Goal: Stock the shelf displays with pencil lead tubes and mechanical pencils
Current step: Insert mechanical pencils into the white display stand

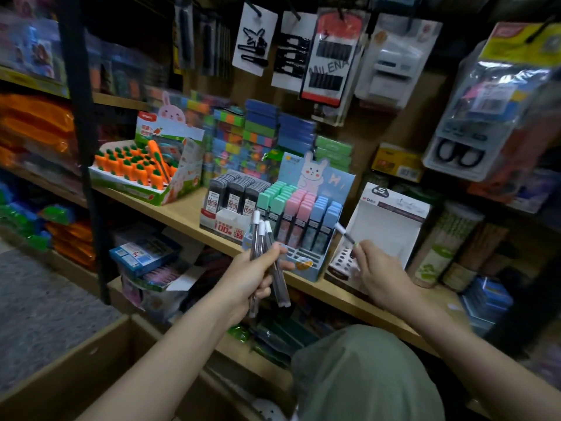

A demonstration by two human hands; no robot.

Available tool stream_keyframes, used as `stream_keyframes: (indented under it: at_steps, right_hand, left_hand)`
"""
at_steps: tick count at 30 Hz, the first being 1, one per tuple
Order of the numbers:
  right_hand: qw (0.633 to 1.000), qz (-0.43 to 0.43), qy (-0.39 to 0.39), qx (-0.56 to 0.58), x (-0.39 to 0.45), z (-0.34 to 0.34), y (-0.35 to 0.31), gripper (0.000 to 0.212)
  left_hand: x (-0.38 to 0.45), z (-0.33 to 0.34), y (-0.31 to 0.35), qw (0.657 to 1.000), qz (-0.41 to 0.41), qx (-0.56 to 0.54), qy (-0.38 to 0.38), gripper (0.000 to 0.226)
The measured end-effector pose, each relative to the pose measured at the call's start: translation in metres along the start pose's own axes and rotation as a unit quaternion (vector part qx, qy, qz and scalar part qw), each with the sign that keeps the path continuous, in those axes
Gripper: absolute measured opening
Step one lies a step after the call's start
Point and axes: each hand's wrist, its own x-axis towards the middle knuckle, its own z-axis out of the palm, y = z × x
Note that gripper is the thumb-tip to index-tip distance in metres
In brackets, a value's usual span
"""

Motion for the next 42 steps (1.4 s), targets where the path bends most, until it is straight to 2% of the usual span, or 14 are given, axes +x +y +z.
stream_keyframes:
  at_steps: [3,5,11,13,16,19,23,26,29,36,40,42]
  right_hand:
    - [0.996,-0.012,-0.016,-0.09,-0.005,0.021,0.009,0.024]
    - [0.996,-0.021,0.012,-0.082,-0.007,0.028,0.01,0.023]
    - [0.999,-0.044,-0.009,0.007,-0.009,0.029,0.008,0.027]
    - [0.996,-0.025,0.034,0.081,-0.002,0.025,0.002,0.032]
    - [0.969,0.027,0.122,0.212,0.015,0.012,-0.003,0.034]
    - [0.958,0.044,0.098,0.267,0.024,0.009,0.0,0.03]
    - [0.959,0.041,0.138,0.245,0.04,0.013,0.004,0.014]
    - [0.964,0.042,0.167,0.203,0.049,0.019,0.008,0.025]
    - [0.963,0.039,0.182,0.195,0.051,0.026,0.009,0.023]
    - [0.971,0.012,0.183,0.151,0.055,0.026,0.009,0.017]
    - [0.972,0.015,0.181,0.151,0.061,0.023,0.005,0.031]
    - [0.97,0.023,0.18,0.16,0.062,0.023,0.006,0.031]
  left_hand:
    - [-0.001,0.001,-0.005,1.0,-0.007,0.031,0.003,0.031]
    - [-0.003,0.0,-0.006,0.998,0.0,0.051,0.023,0.028]
    - [-0.006,0.002,-0.007,0.983,0.044,0.161,0.072,0.029]
    - [-0.007,0.006,-0.009,0.983,0.042,0.168,0.065,0.028]
    - [-0.009,0.01,-0.01,0.984,0.034,0.165,0.06,0.026]
    - [-0.009,0.008,-0.01,0.986,0.034,0.154,0.06,0.026]
    - [-0.01,0.004,-0.01,0.991,0.033,0.116,0.064,0.025]
    - [-0.011,0.003,-0.01,0.992,0.034,0.107,0.054,0.024]
    - [-0.01,0.002,-0.009,0.993,0.036,0.101,0.046,0.024]
    - [-0.008,0.001,-0.011,0.994,0.026,0.087,0.066,0.022]
    - [-0.007,0.002,-0.011,0.993,0.023,0.089,0.071,0.021]
    - [-0.007,0.003,-0.011,0.993,0.023,0.09,0.073,0.02]
